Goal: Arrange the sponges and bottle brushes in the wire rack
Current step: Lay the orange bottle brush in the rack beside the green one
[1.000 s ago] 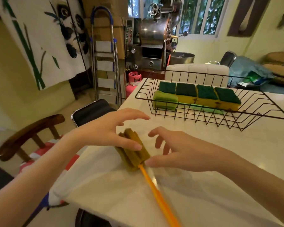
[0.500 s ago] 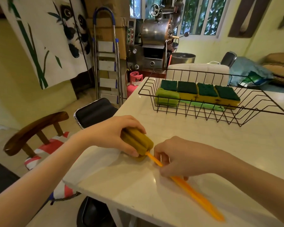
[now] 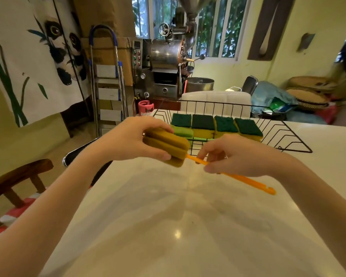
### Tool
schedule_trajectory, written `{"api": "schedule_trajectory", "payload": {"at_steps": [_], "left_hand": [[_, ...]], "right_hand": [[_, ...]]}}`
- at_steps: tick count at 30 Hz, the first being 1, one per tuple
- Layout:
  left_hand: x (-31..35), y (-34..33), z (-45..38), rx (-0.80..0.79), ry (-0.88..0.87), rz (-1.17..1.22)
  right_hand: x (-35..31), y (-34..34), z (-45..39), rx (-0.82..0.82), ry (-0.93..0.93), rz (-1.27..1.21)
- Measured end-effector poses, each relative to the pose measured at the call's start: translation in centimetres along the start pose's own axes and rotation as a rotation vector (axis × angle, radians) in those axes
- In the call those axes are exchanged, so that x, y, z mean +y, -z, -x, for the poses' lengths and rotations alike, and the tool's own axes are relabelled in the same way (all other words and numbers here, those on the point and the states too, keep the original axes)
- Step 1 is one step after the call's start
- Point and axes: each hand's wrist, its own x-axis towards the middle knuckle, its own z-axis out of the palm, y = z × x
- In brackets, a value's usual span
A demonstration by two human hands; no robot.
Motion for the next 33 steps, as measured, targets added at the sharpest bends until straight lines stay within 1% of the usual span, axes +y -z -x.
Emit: {"api": "schedule_trajectory", "payload": {"at_steps": [5,10,12,14,17,19,20,21,24,26,27,30,33], "left_hand": [[1.7,0.9,-3.8,0.074,-0.09,0.014],[3.9,2.3,-7.3,0.147,-0.179,0.111],[4.6,2.6,-8.6,0.205,-0.226,0.245],[5.0,2.7,-9.8,0.258,-0.258,0.467],[5.0,2.2,-11.6,0.29,-0.289,0.714],[4.7,1.5,-12.7,0.259,-0.275,0.762],[4.5,1.1,-13.2,0.217,-0.244,0.733],[4.6,0.5,-13.6,0.149,-0.209,0.68],[4.7,-1.2,-14.2,-0.141,-0.093,0.546],[4.9,-2.0,-14.5,-0.274,-0.041,0.512],[4.9,-2.2,-14.5,-0.299,-0.019,0.503],[4.8,-2.5,-14.9,-0.306,0.014,0.468],[4.3,-2.4,-15.1,-0.278,0.0,0.447]], "right_hand": [[2.5,2.2,0.1,0.178,-0.016,0.007],[4.4,4.1,0.1,0.33,0.004,-0.029],[4.9,4.7,0.1,0.408,0.019,-0.078],[5.4,5.4,0.1,0.472,0.028,-0.172],[6.2,6.1,0.0,0.519,0.045,-0.457],[6.7,6.4,-0.2,0.556,0.053,-0.699],[7.0,6.4,-0.4,0.586,0.052,-0.807],[7.2,6.4,-0.7,0.619,0.049,-0.908],[7.9,6.0,-1.6,0.699,0.059,-1.176],[8.1,5.6,-2.1,0.742,0.079,-1.305],[8.3,5.3,-2.4,0.764,0.086,-1.35],[8.6,4.5,-2.9,0.824,0.1,-1.443],[9.0,4.1,-3.2,0.851,0.058,-1.452]]}}
